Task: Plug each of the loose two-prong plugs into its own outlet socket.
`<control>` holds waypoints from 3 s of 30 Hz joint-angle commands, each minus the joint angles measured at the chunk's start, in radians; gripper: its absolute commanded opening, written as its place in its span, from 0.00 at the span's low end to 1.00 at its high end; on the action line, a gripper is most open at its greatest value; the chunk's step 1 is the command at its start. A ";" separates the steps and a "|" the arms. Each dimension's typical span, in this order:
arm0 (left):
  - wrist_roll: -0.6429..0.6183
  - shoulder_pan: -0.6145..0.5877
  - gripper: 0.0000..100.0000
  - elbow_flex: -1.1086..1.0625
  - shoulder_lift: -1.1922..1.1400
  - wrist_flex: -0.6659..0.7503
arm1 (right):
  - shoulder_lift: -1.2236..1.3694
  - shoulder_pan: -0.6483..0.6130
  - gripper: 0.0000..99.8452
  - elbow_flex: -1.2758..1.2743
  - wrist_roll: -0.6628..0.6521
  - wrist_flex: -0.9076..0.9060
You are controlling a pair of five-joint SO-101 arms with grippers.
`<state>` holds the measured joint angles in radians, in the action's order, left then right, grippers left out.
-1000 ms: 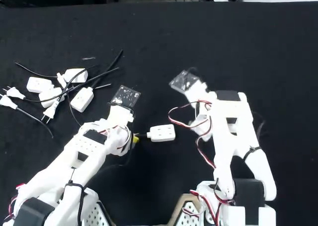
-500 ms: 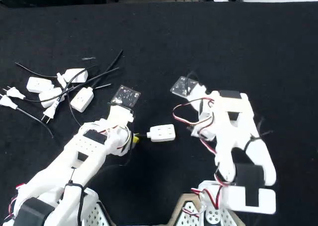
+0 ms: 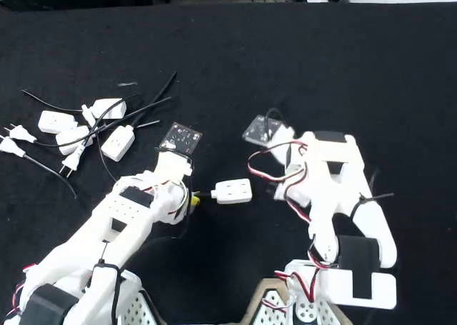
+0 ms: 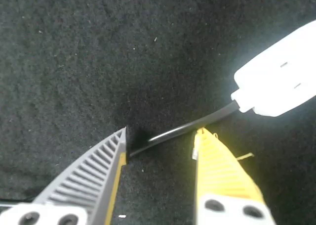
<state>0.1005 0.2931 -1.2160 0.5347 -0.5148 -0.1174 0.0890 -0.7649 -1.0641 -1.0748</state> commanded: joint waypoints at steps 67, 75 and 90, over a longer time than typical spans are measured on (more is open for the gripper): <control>-0.006 -0.015 0.22 0.104 0.253 -0.201 | -1.018 -0.508 0.01 -0.541 0.736 0.296; -0.008 -0.001 0.22 0.104 0.542 -0.176 | -1.245 -0.508 0.01 -0.653 0.792 0.298; -0.008 0.105 0.21 -0.179 0.845 0.081 | -1.356 -0.572 0.01 -0.757 0.790 0.367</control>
<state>0.0990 0.3867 -1.3449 1.2958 -0.5332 -1.4553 -0.4358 -1.5136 -0.2816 -0.7633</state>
